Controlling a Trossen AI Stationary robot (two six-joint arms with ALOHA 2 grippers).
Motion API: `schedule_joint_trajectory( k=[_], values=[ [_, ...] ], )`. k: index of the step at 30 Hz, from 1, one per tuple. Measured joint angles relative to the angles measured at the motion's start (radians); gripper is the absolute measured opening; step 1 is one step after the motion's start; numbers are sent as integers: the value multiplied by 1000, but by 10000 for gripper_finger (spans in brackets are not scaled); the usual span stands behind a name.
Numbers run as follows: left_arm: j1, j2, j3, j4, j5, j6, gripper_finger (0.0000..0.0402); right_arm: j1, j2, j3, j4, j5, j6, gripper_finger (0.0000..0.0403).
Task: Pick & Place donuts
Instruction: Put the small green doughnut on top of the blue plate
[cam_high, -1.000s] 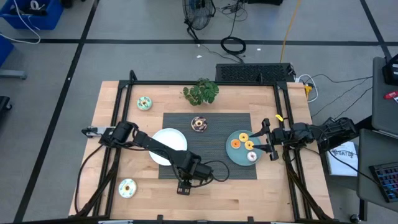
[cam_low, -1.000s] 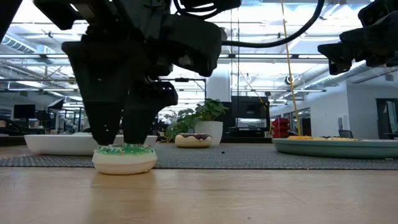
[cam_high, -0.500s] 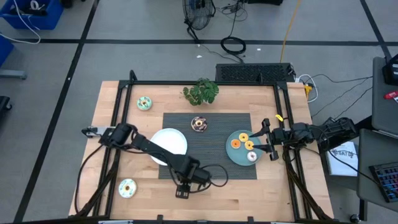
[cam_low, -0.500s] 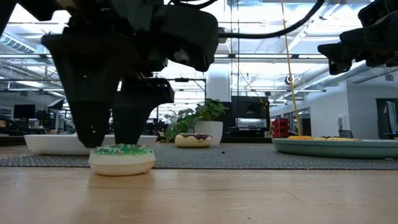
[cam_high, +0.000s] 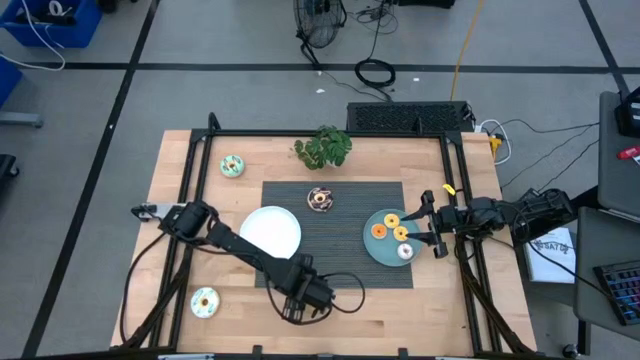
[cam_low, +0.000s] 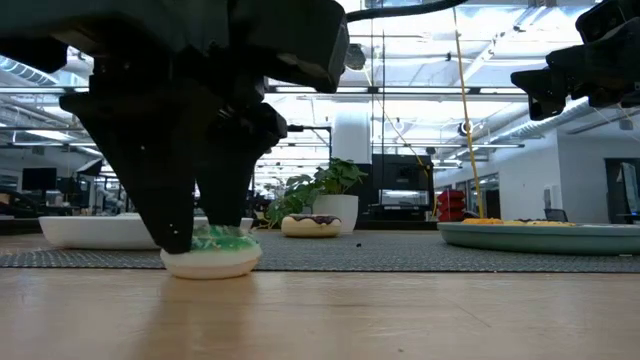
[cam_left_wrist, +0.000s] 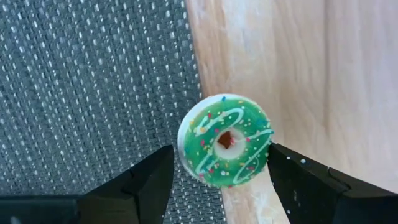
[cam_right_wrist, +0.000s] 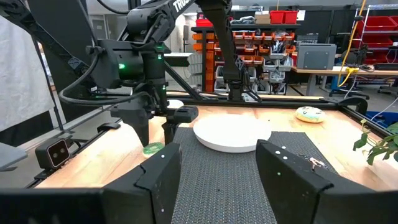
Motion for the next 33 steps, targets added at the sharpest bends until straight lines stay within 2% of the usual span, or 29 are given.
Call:
schedule_joint_trajectory(
  k=[6,15,25,33],
  values=[
    [-2,0,-12,23,0,-10,262,0,0,0,0,0,0,197],
    [8,0,-16,26,2,21,249,0,0,0,0,0,0,196],
    [45,0,-10,-16,95,-10,257,0,0,0,0,0,0,197],
    [44,0,-10,-24,114,4,257,0,0,0,0,0,0,196]
  ],
)
